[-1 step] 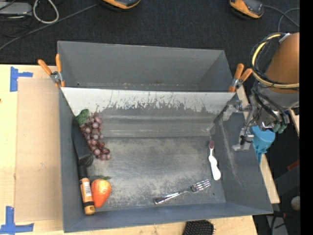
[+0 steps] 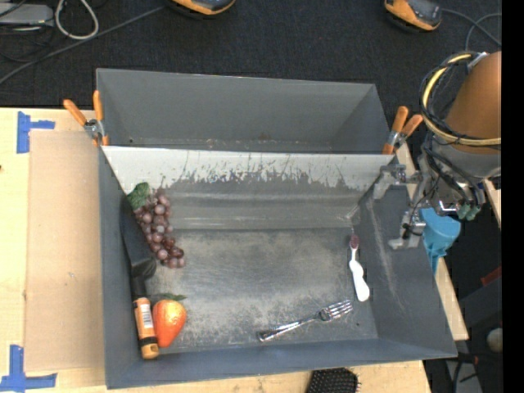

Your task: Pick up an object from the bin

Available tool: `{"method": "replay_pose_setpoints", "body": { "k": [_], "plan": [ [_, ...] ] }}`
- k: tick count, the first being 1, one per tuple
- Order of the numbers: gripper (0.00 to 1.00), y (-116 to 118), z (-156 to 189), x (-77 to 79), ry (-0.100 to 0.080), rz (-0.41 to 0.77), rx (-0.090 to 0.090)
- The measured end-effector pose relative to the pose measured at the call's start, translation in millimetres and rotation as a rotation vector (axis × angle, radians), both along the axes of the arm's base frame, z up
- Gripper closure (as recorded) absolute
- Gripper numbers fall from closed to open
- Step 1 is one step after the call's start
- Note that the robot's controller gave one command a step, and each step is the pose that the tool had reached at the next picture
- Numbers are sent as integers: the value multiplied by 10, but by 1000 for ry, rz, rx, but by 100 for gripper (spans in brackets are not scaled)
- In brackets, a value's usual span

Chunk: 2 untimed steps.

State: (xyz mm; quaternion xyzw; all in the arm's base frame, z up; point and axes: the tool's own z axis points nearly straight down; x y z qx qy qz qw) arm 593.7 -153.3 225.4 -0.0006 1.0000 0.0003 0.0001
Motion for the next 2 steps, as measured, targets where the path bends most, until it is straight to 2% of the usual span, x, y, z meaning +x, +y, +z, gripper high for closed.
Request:
{"method": "replay_pose_setpoints", "body": {
  "k": [1, 2],
  "plan": [
    [0, 295, -788, -407, 0, 121, 1],
    [0, 489, -751, -627, -3, 120, -1]
  ]
}}
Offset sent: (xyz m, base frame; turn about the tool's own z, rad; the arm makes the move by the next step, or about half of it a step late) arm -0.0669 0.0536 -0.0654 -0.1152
